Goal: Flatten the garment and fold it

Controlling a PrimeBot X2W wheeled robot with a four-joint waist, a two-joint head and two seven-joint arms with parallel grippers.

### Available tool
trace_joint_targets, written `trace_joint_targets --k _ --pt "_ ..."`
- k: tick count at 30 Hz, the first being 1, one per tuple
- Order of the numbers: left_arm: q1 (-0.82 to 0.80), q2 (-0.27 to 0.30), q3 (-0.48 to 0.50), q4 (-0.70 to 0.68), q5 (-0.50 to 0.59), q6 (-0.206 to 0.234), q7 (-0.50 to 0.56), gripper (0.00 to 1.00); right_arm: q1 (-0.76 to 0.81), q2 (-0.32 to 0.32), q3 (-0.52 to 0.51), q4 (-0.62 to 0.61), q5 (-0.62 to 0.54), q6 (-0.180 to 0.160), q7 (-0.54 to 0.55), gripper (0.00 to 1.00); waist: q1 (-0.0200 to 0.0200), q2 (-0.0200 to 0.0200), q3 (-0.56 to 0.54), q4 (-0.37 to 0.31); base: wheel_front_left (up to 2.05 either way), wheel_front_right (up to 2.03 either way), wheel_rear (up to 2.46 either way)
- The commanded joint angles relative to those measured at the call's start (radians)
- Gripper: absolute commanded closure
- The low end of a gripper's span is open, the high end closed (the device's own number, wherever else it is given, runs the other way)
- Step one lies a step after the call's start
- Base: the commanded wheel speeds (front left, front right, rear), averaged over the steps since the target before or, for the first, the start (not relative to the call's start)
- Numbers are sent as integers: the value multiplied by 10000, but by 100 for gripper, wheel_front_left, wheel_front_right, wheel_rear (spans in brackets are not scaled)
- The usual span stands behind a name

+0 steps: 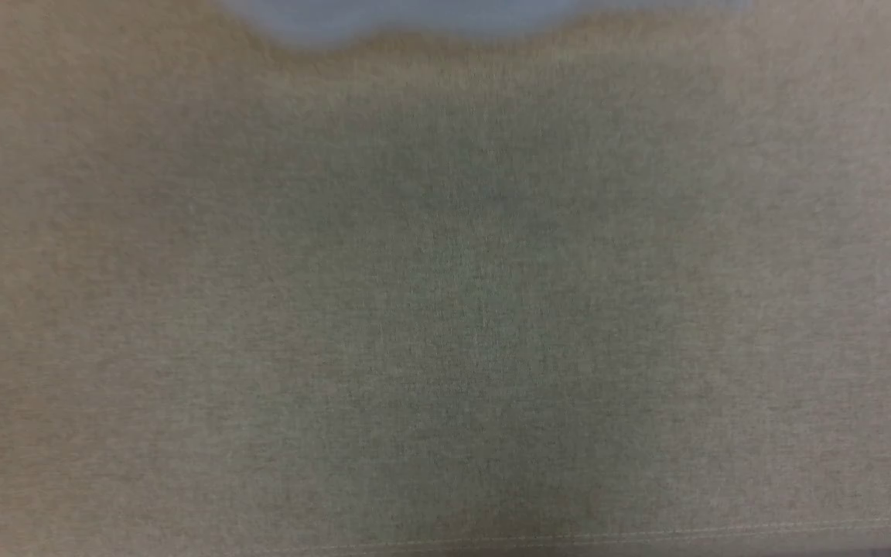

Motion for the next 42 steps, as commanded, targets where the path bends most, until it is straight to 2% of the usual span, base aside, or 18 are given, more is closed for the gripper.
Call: trace_joint_targets --k 1,5,10,15,20,29,35,42 --pt "-626 -228 12 450 237 -73 -242 100 -509 15 217 342 -186 -19 -277 100 -3 0 1274 -119 0 0 0" --pt "-1866 -884 -16 1694 620 -191 -906 100 -1707 161 721 1403 -435 -19 -1031 100 -3 0 1844 -56 0 0 0" --pt "-2476 -1443 -245 2844 877 -423 -1490 100 -2432 389 1207 2547 -557 -19 -1981 100 -3 0 2314 15 0 0 0" --pt "-1872 -1805 -559 3549 798 -627 -1824 100 -2088 585 1821 3331 -416 -19 -2474 100 -3 0 2431 98 0 0 0" --pt "-171 -1925 -887 3609 544 -689 -2076 100 -944 654 2375 3708 -134 -19 -2721 100 -3 0 2154 221 0 0 0" --pt "4234 -1623 -1469 2633 92 -36 -2503 100 2206 183 3440 3425 488 -19 -2779 100 -3 0 719 406 0 0 0" --pt "6811 -1011 -1784 1529 -275 507 -2344 100 4502 -485 3784 2923 999 -19 -2518 100 -3 0 -494 556 0 0 0" --pt "9103 -183 -2346 -19 -686 805 -1626 100 7046 -1402 4073 1984 1601 -19 -1873 100 -3 0 -1515 708 0 0 0"
